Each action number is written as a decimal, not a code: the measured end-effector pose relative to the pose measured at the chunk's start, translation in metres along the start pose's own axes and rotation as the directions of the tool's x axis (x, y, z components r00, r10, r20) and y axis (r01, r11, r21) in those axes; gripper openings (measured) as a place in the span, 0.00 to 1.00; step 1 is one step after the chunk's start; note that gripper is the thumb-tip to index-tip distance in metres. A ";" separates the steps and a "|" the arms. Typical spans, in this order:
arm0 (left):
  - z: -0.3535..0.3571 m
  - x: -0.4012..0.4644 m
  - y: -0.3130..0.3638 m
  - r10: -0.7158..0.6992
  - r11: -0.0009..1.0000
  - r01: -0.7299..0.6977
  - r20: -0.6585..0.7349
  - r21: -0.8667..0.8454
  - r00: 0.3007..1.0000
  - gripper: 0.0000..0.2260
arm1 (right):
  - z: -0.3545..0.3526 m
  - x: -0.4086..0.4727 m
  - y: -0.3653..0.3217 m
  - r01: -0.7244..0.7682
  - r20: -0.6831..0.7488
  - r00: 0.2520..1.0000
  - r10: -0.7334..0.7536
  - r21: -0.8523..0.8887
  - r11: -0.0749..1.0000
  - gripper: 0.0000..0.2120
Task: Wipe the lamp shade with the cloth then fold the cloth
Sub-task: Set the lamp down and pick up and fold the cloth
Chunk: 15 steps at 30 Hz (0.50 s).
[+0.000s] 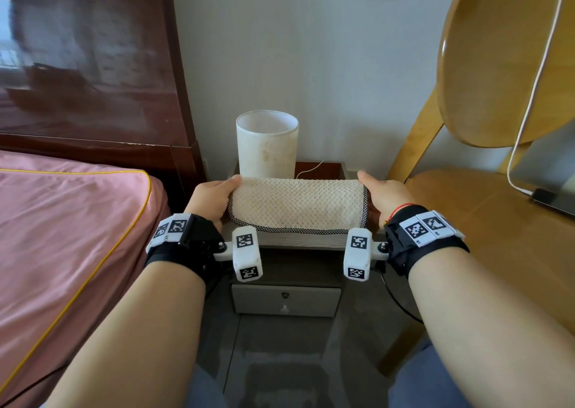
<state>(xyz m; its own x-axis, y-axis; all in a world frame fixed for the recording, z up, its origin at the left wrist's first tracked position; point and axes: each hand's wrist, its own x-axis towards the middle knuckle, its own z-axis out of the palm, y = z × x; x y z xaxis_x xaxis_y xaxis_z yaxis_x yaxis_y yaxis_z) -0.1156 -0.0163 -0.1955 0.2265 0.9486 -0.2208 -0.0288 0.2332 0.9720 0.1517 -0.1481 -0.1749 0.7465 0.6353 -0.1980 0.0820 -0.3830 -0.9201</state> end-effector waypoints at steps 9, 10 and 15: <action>0.008 -0.015 0.012 -0.169 0.961 0.197 0.150 -0.195 0.974 0.09 | 0.009 -0.001 0.007 -0.296 0.427 0.891 0.156 0.284 0.912 0.08; 0.008 -0.016 0.012 -0.176 0.959 0.204 0.155 -0.194 0.972 0.09 | 0.010 -0.001 0.007 -0.286 0.427 0.892 0.149 0.277 0.917 0.07; 0.006 -0.018 0.015 -0.207 0.951 0.237 0.163 -0.197 0.965 0.09 | 0.013 0.005 0.011 -0.184 0.355 0.934 0.049 0.355 0.916 0.06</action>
<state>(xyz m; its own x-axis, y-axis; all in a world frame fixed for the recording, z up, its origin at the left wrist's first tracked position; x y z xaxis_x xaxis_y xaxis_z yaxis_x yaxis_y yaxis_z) -0.1145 -0.0311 -0.1768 0.3832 0.8322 -0.4008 -0.1657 0.4888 0.8565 0.1484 -0.1405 -0.1907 0.4664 0.8123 -0.3503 -0.2967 -0.2294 -0.9270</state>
